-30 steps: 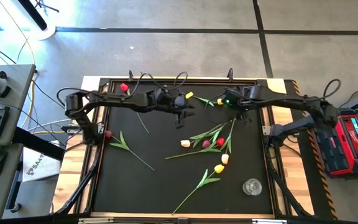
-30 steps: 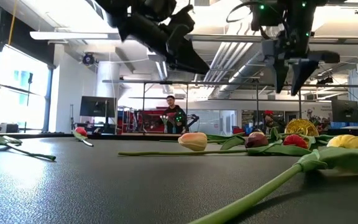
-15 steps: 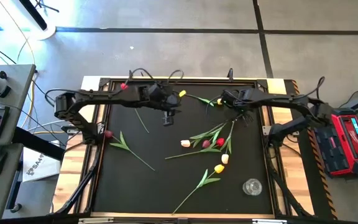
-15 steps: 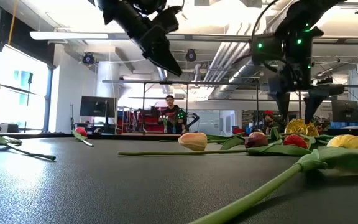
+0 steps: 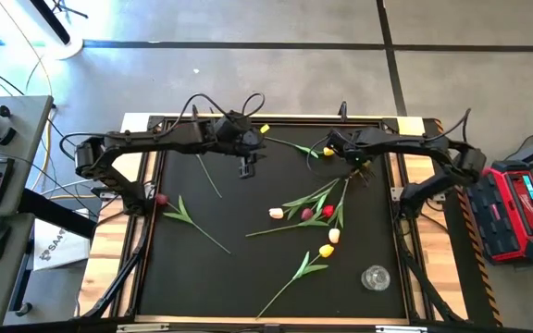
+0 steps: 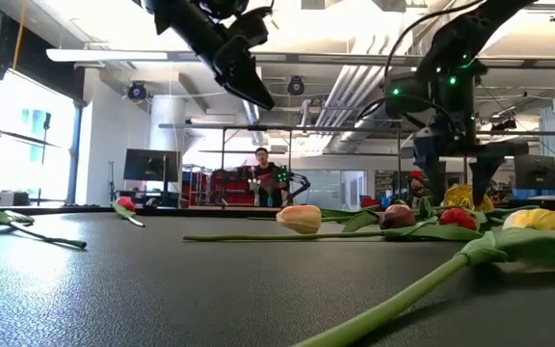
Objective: Sort flowers into vase by color
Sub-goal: Adjust the yellow flower vase
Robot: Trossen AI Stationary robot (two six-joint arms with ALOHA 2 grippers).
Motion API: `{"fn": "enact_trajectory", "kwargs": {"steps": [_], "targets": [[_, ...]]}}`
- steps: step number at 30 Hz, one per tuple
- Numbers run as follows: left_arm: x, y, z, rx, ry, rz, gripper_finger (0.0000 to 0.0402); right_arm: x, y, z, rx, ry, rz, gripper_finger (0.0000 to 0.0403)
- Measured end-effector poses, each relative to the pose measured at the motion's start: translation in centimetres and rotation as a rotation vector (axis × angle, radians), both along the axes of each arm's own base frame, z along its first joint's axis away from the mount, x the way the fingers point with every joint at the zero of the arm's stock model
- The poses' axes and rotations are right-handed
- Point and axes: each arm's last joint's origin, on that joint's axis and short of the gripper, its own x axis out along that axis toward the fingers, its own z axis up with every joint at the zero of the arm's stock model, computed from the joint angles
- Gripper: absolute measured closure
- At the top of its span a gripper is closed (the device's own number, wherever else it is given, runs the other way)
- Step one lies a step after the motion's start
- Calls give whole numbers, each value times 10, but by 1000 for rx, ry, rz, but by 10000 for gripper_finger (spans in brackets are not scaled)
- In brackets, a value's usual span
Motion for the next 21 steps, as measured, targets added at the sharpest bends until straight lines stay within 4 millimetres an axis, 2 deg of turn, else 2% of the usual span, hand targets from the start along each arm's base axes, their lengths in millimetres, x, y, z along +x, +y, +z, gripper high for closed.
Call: {"fn": "enact_trajectory", "kwargs": {"steps": [7,15,21], "targets": [[-1,-1,-1,-10,9,4,268,-3,-15,-12,29,30,-51,133],[-1,-1,-1,-17,7,11,268,-5,-20,-14,19,33,-52,136],[-1,-1,-1,-17,9,11,268,-5,-21,-14,8,18,-106,183]]}}
